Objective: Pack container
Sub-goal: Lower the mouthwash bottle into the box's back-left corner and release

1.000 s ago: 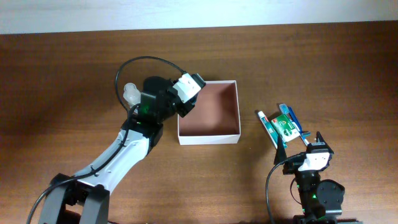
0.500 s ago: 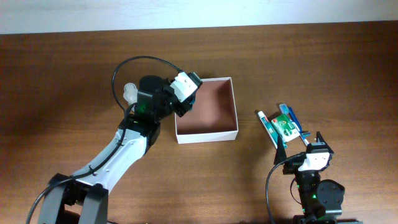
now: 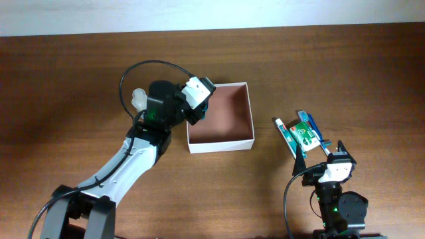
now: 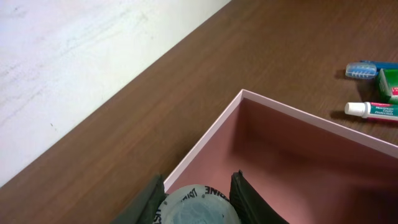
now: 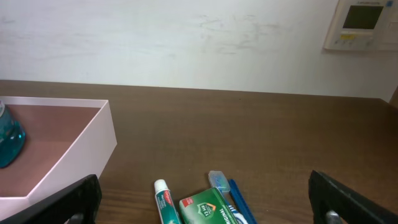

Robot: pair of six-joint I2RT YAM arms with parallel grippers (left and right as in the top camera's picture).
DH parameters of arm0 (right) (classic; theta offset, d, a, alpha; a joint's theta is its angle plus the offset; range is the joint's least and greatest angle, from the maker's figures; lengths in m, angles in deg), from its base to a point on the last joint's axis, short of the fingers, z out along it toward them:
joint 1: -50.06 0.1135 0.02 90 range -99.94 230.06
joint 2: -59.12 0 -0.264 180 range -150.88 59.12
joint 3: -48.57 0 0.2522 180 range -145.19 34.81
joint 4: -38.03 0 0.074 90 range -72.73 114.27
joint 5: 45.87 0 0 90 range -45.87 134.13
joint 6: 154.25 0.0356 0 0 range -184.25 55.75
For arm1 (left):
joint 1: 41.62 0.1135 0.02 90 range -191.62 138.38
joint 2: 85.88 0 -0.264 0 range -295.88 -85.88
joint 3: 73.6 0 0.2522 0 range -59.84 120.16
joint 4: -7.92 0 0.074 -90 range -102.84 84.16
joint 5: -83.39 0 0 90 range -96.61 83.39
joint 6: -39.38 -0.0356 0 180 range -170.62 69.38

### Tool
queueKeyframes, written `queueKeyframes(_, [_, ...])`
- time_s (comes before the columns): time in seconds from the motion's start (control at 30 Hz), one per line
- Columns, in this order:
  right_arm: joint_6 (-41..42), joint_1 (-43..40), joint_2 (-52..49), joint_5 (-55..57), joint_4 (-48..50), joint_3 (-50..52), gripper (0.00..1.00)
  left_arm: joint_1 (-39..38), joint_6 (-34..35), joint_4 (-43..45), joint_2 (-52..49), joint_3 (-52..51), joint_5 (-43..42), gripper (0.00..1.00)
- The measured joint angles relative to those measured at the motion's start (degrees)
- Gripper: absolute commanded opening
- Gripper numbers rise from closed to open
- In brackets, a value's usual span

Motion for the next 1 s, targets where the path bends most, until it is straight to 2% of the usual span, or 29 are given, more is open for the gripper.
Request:
queueKeyframes(0.43, [-0.04, 0.00, 0.00, 0.00, 0.00, 0.00, 0.99, -0.02, 0.00, -0.72, -1.16, 0.00, 0.44, 0.09])
queueKeyframes(0.5, [-0.04, 0.00, 0.00, 0.00, 0.00, 0.00, 0.99, -0.02, 0.00, -0.81, -1.16, 0.02, 0.70, 0.39])
queueKeyframes(0.53, [-0.04, 0.00, 0.00, 0.00, 0.00, 0.00, 0.99, -0.02, -0.02, -0.85, -1.16, 0.02, 0.85, 0.47])
queueKeyframes(0.73, [-0.02, 0.00, 0.00, 0.00, 0.00, 0.00, 0.99, 0.04, 0.13, -1.42, -1.16, 0.02, 2.16, 0.60])
queueKeyframes(1.0, [0.02, 0.00, 0.00, 0.00, 0.00, 0.00, 0.98, 0.04, 0.00, -1.44, -1.16, 0.02, 2.91, 0.62])
